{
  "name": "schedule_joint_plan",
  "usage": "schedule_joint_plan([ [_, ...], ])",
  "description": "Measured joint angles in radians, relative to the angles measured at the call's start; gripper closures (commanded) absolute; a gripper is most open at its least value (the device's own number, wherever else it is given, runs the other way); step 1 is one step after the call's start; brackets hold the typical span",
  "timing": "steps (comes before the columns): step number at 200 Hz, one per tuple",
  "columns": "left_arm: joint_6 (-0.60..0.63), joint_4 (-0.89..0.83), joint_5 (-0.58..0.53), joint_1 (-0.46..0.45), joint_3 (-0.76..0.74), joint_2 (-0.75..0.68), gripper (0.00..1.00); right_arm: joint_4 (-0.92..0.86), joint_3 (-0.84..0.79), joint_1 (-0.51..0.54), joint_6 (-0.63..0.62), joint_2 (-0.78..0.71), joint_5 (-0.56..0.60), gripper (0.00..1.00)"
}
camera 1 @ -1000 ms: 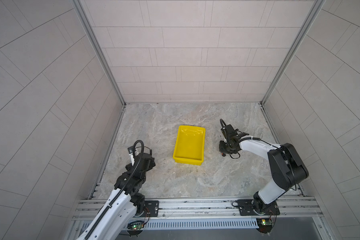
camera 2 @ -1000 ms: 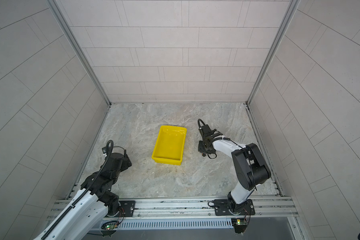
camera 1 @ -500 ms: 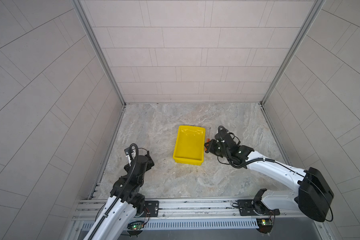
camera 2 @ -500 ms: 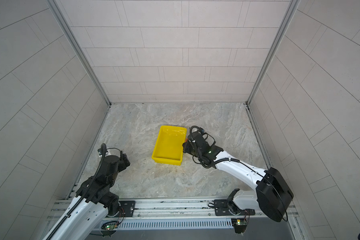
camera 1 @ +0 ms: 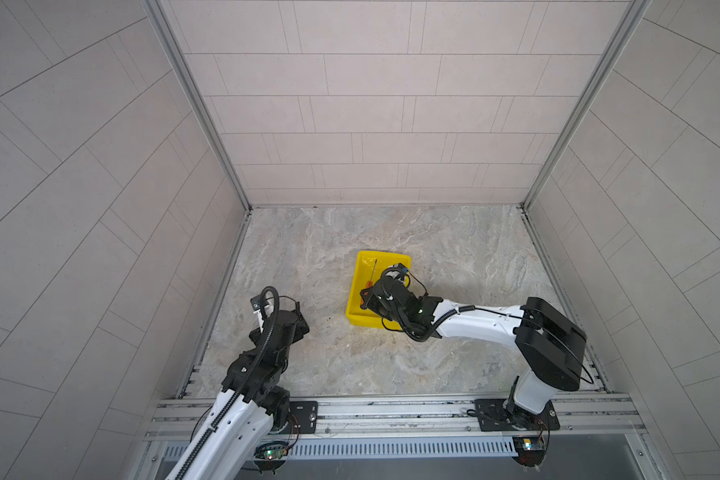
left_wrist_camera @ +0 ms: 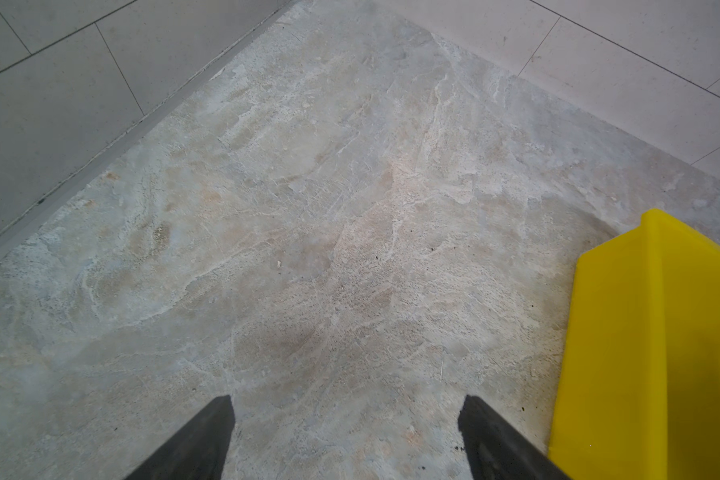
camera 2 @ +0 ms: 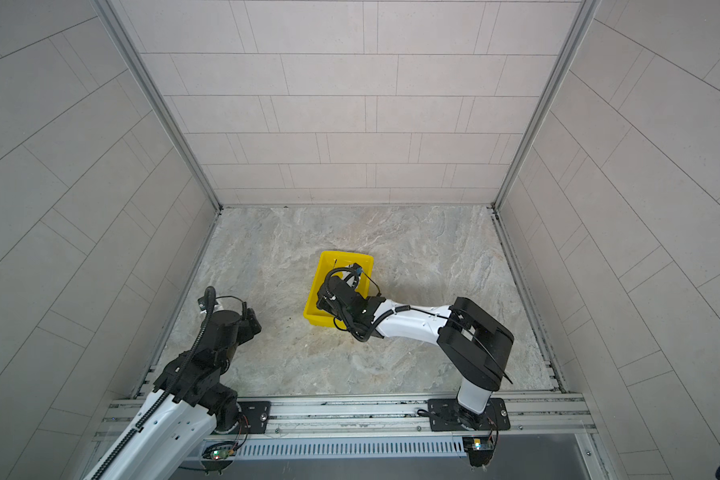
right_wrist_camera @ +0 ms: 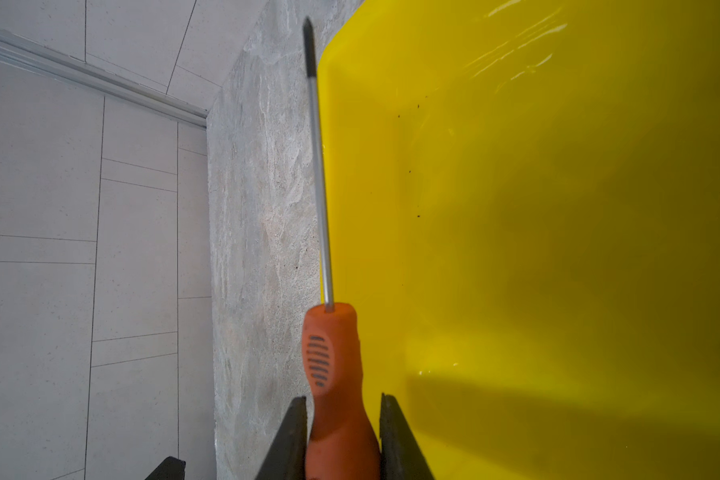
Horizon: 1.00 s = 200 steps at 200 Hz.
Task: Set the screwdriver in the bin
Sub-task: 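Carry the screwdriver with the right gripper over the yellow bin, then open the right gripper to drop the screwdriver into the bin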
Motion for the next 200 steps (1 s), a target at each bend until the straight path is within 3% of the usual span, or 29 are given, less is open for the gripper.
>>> schedule_joint_plan([
  [47,0.0,0.0,0.003,0.0,0.0,0.006,0.09,0.001,0.045,-0.028,-0.005,0.064,-0.001,0.93],
  [131,0.006,0.016,0.002,0.0,0.0,0.082,0.1,-0.049,0.125,-0.106,-0.034,0.204,-0.072,0.8],
  [155,0.006,0.017,0.002,0.0,0.0,0.081,0.1,-0.066,0.145,-0.106,-0.04,0.216,-0.092,0.73],
  [200,0.006,0.017,0.002,0.0,0.0,0.064,0.1,-0.121,0.169,-0.107,-0.079,0.207,-0.099,0.5],
])
